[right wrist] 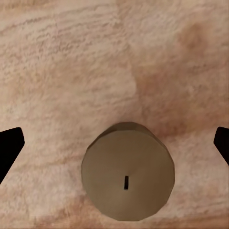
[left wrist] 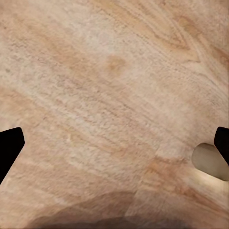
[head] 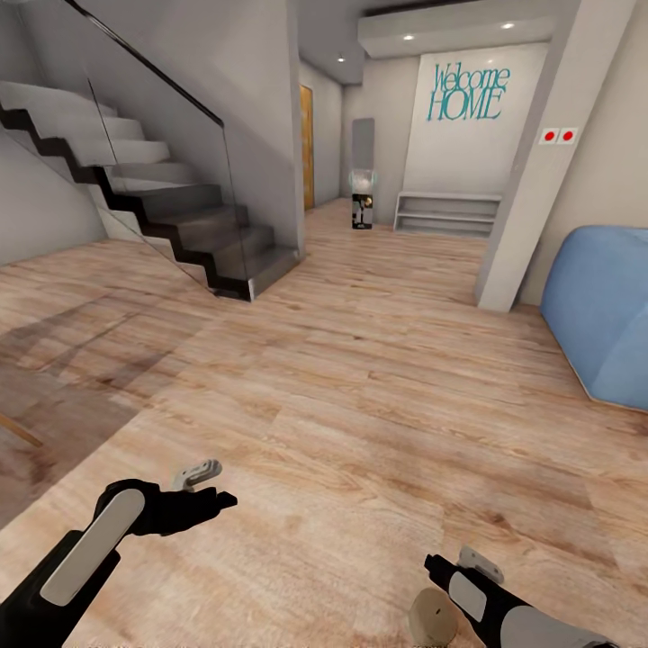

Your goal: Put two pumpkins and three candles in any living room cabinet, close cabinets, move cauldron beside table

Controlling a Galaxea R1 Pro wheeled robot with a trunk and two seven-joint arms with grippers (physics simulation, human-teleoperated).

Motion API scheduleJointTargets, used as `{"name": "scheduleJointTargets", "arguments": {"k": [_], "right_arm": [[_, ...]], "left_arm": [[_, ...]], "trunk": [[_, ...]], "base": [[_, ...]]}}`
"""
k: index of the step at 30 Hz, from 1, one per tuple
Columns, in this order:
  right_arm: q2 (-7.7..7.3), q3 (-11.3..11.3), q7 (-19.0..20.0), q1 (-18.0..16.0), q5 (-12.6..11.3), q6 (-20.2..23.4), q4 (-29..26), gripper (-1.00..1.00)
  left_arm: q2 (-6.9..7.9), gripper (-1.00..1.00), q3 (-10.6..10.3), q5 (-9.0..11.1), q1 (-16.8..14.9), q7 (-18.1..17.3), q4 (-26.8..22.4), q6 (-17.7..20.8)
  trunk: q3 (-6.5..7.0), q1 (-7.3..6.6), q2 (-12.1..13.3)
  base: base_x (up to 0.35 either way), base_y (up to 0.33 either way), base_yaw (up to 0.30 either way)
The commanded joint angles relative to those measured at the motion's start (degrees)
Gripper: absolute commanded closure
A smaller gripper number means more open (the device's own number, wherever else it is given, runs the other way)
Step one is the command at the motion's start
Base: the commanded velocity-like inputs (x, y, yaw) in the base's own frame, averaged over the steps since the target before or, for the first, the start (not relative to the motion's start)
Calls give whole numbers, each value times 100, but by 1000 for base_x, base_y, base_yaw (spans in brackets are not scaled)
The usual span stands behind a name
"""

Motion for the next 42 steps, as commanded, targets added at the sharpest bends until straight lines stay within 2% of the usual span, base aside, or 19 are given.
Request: {"name": "scheduleJointTargets", "arguments": {"k": [1, 26, 33, 37, 42], "right_arm": [[-3, 49, -31, 0, -50, 6, -12, -100], [-3, 54, -22, 0, -37, -29, -15, -100], [-1, 66, -21, 0, -27, -34, -15, -100], [4, 66, -21, 0, -26, -37, -15, -100], [3, 66, -21, 0, -26, -36, -15, -100]], "left_arm": [[4, -100, -14, 58, -5, 60, -4, -3], [31, -100, 4, 73, -5, 50, -67, 6], [159, -100, 69, 570, -5, 54, -69, 103], [199, -100, 267, 651, -5, 52, -106, 158], [159, -100, 303, 662, -5, 57, -108, 170]], "trunk": [[-23, 21, -44], [-573, 108, -121], [-728, 126, -130], [-816, 136, -135], [-927, 149, -142]], "base": [[0, 0, 0], [0, 0, 0], [0, 0, 0], [0, 0, 0], [0, 0, 0]]}}
